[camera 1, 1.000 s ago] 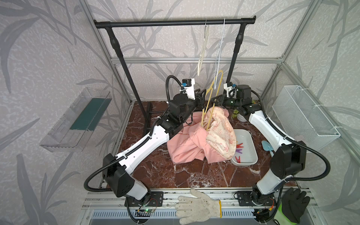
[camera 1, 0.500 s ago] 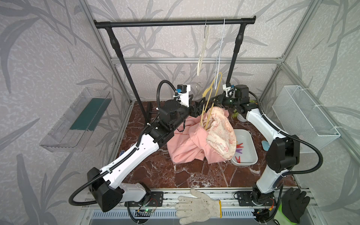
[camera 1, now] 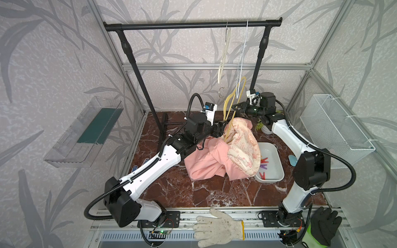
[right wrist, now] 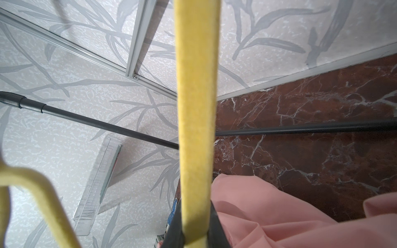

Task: Remove the clothespins securing jackets to the hanger
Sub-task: Remove the jacket from the hanger.

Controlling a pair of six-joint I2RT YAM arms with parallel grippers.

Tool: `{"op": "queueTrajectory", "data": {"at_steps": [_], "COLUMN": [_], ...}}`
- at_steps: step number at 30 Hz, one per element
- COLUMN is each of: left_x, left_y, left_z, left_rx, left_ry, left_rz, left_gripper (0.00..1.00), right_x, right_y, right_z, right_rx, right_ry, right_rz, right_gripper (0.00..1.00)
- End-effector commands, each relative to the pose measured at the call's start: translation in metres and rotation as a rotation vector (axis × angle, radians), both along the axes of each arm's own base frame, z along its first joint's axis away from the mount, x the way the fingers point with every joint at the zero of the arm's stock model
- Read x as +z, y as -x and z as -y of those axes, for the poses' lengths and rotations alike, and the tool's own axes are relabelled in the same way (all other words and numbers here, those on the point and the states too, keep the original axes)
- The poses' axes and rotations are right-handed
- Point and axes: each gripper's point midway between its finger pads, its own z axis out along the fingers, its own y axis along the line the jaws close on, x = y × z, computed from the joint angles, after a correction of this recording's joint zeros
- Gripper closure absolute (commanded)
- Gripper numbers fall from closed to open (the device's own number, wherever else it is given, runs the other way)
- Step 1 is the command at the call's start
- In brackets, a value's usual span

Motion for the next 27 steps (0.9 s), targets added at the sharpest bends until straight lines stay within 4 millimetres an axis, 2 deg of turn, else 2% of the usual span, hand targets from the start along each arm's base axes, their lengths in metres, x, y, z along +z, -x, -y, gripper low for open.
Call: {"op": "queueTrajectory", "data": {"at_steps": [1,10,20,27], "left_x": [0.006,-0.001,-0.016,-0.021], "left_y": [0.005,0.01,0.011,0.013], "left_z": [0.007,0.003,0.001,-0.005], "left_rx": [-0.06,-0.058,-0.048,-0.032], "left_ry": [-0.007,-0.004,-0.025,-0.048], "left_rz": [-0.003,-0.03,-0.063,-0.077], "left_gripper": [0.36,0.42,0.57,0.58], "right_x": [0.02,0.024,0.033,0.026], "right_y": [-0.004,-0.014,-0.023,-0.025], "right_z": [-0.002,0.003,0.004,0.004], "right_rx": [0.013,-0.001,-0.012,-0.019], "right_ry": [-0.018,-0.046,-0.077,-0.079], "right_rz": [0.044,0.037,0.042,0.021], "right_gripper": [0.95,0.95,0.95,0.95]}}
